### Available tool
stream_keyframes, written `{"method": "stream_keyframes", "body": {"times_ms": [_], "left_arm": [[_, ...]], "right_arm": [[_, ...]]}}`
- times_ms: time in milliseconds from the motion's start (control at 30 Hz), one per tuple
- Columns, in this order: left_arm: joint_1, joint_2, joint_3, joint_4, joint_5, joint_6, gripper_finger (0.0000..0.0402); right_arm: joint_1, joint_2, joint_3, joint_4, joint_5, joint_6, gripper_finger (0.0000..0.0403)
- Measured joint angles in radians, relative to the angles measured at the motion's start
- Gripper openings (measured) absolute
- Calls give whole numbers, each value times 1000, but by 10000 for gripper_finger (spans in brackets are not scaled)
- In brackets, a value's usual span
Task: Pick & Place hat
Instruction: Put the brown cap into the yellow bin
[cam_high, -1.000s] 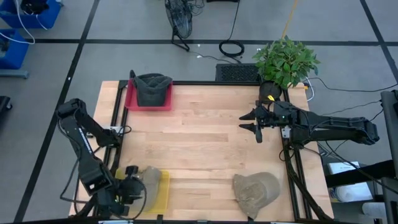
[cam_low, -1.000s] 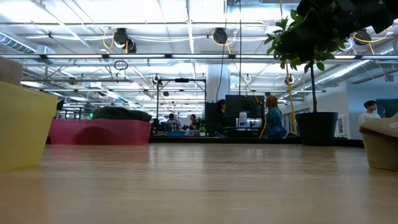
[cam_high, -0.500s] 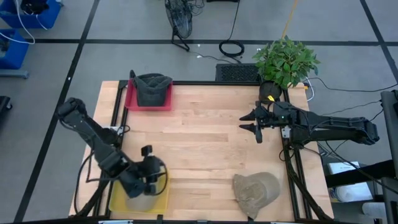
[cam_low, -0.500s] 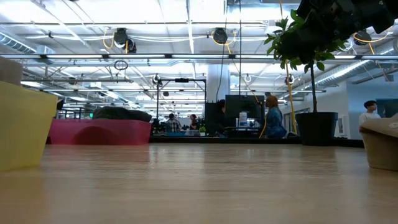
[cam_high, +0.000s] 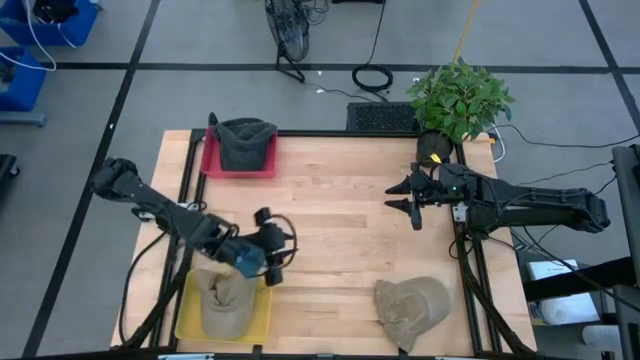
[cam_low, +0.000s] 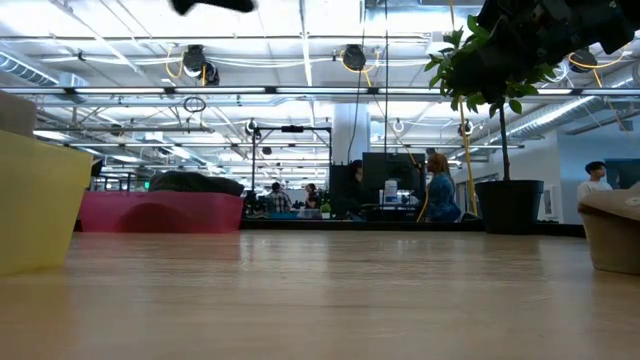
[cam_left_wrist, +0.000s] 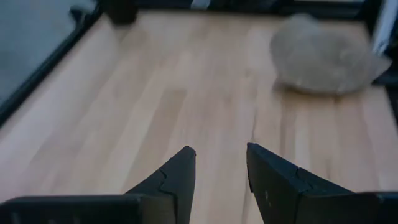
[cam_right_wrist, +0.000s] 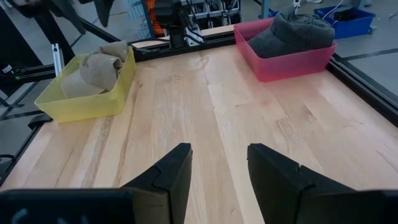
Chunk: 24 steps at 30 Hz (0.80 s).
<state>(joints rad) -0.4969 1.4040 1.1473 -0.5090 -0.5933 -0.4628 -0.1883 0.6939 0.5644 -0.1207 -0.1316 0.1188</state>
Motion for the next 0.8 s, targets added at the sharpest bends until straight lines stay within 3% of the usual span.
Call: {"method": "stream_keyframes", "body": {"times_ms": [267, 567, 800], "left_arm": [[189, 1, -50, 383, 211, 264, 147], [318, 21, -51, 482, 277, 360, 147], [354, 94, -52, 569, 385, 404, 147]], "right_arm": [[0, 0, 0, -14, 0, -10, 141], [0, 0, -4, -59, 0, 0, 141], [0, 0, -65, 54, 0, 0, 141]]}}
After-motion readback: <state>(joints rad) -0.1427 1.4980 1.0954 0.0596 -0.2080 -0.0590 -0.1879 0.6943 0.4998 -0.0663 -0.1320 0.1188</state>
